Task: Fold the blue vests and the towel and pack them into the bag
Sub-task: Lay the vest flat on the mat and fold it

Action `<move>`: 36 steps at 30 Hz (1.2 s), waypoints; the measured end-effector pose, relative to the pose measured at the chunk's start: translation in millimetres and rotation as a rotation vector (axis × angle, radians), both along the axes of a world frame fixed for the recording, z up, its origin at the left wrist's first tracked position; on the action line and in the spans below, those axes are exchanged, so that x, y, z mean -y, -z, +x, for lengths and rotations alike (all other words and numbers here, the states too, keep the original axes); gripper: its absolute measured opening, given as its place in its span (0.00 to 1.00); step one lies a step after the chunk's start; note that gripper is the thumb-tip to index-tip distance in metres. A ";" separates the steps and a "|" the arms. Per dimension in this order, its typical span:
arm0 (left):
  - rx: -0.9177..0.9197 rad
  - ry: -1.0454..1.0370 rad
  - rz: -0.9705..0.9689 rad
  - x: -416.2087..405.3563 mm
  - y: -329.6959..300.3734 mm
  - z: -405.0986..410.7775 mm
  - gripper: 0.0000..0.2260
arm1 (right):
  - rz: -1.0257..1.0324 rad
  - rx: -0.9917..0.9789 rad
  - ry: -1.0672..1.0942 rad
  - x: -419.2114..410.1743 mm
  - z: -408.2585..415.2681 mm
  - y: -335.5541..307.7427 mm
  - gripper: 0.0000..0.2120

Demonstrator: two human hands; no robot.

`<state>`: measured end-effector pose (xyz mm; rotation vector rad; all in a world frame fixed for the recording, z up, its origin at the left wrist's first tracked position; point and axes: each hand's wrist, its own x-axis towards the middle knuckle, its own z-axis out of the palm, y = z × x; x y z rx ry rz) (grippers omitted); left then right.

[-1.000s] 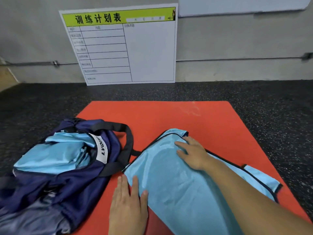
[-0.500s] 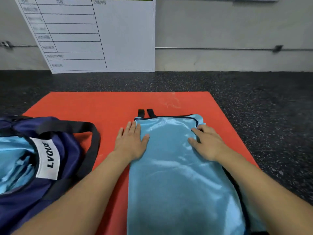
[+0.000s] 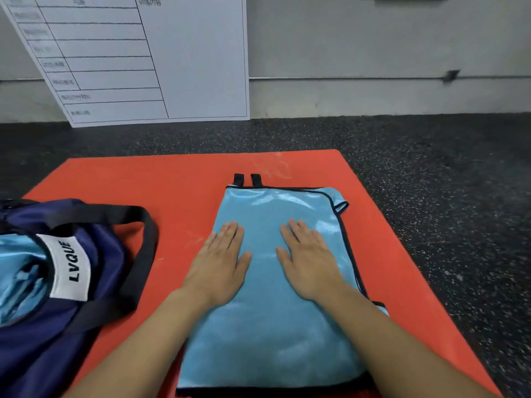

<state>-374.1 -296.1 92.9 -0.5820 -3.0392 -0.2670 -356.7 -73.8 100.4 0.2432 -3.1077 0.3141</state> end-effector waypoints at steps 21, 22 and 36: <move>0.099 0.286 0.118 106.2 -17.0 195.8 0.32 | -0.058 0.092 -0.272 -90.0 196.8 -15.3 0.33; 0.096 0.270 0.174 109.8 -15.6 196.5 0.31 | -0.134 0.087 -0.265 -93.0 199.3 -14.5 0.33; -0.117 0.203 0.477 103.6 -25.5 167.0 0.13 | -0.461 -0.216 -0.104 -93.1 170.5 -16.0 0.20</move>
